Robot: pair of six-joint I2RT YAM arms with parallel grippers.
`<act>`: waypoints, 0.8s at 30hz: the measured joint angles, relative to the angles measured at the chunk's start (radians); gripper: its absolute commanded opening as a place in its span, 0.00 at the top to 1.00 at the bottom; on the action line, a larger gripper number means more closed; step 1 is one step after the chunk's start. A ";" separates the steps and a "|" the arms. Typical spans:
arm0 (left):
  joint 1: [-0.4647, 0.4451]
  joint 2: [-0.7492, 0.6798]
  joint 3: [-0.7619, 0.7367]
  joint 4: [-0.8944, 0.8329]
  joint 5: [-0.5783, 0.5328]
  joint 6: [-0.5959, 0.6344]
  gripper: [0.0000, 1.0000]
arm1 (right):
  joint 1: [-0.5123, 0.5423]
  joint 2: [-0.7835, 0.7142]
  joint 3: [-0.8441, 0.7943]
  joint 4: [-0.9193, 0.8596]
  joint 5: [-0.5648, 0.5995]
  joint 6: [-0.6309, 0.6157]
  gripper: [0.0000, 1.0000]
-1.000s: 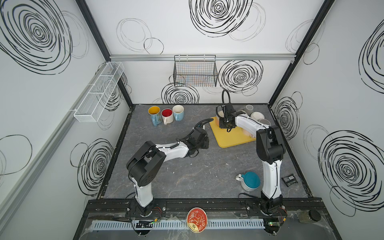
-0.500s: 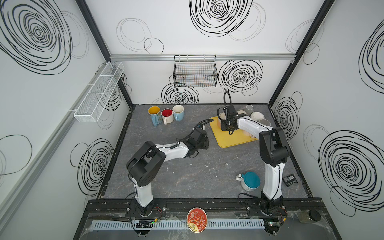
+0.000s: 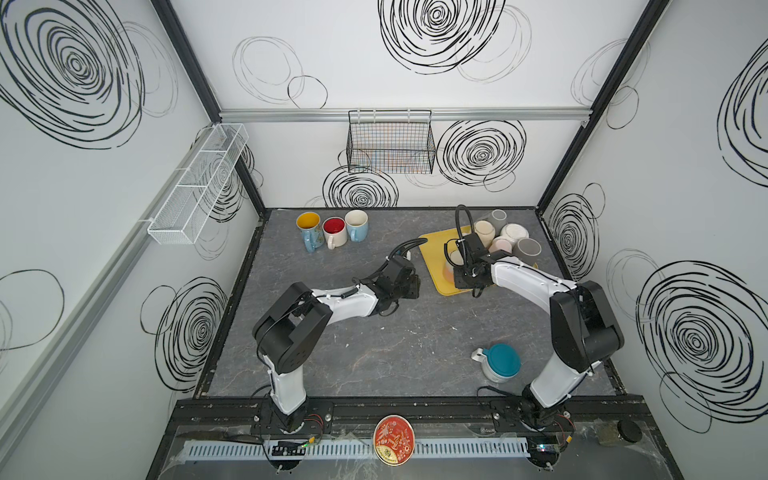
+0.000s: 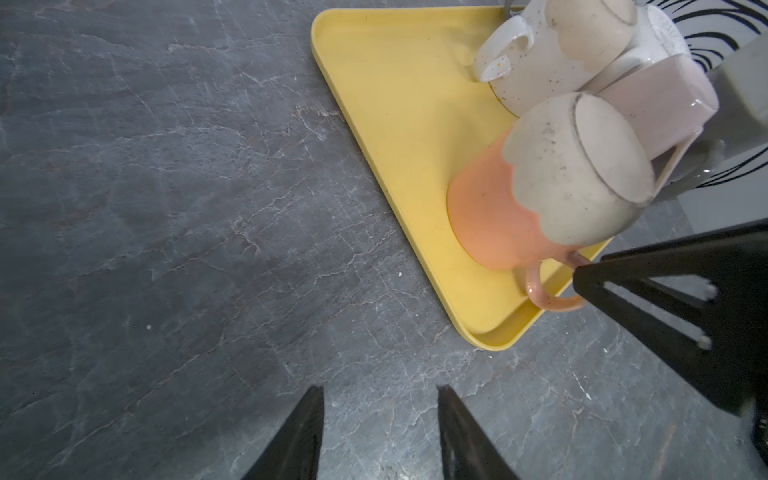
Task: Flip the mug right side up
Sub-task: 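Lift the pink-and-cream mug off the tray with the right gripper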
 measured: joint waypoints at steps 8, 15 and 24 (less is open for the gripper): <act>-0.060 0.000 0.035 0.011 0.019 -0.024 0.52 | -0.003 0.035 0.035 -0.003 0.002 0.002 0.58; -0.078 0.012 0.049 0.030 0.034 -0.035 0.52 | -0.003 0.080 0.043 -0.002 -0.005 0.002 0.70; -0.078 0.033 0.050 0.030 0.037 -0.038 0.52 | -0.006 0.085 0.043 0.005 0.002 0.006 0.97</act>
